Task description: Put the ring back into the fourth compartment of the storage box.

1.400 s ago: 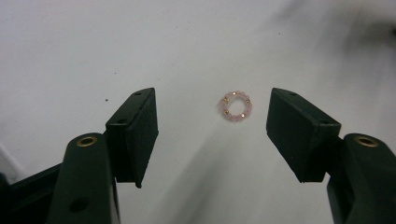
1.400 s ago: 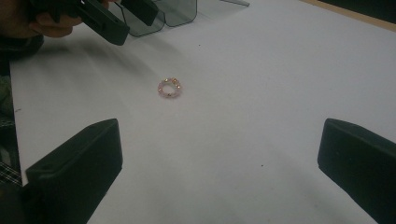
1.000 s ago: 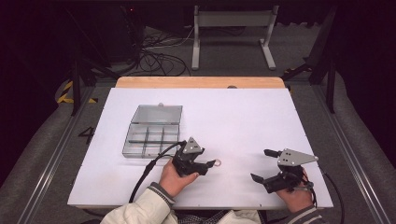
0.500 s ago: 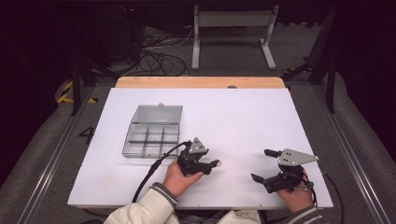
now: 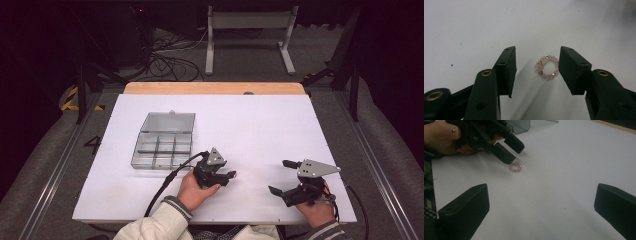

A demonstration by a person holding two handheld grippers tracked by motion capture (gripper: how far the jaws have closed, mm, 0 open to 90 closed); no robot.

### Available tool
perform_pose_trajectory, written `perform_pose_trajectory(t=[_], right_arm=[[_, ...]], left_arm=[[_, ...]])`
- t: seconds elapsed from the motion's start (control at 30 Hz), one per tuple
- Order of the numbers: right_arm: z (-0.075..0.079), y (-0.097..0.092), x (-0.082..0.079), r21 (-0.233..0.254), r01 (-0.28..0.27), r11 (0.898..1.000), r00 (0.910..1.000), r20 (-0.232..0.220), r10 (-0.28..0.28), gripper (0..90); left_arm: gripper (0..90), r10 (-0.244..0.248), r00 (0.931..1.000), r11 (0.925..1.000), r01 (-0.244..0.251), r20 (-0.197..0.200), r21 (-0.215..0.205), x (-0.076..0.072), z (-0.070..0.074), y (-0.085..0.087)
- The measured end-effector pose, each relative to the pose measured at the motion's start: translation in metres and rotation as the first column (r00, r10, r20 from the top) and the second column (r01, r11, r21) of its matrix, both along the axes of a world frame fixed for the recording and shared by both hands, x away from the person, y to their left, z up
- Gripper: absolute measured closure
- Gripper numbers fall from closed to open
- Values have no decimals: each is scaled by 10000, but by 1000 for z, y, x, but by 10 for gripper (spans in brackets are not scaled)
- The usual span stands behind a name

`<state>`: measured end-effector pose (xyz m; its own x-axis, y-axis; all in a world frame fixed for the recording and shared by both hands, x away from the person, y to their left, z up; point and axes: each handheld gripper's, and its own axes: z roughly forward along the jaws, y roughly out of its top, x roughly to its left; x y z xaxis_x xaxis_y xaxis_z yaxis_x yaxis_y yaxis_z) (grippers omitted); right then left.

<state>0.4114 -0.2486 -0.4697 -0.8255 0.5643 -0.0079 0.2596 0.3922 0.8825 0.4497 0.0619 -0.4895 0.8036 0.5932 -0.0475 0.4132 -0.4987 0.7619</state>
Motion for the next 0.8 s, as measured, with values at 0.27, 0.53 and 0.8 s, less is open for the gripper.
perform_pose_trajectory(t=[0.27,0.53,0.8], right_arm=[[0,-1,0,-3,29,10000,10000,-4,-29,6],[0,0,0,-33,4,10000,10000,-15,-4,6],[-1,0,0,-33,5,10000,10000,-7,-5,6]], left_arm=[[611,-200,9998,9989,203,-69,423,1,-1,-8],[742,-267,9995,9975,275,-142,649,3,-3,-11],[849,-13,9999,9973,23,-134,733,4,-3,-11]])
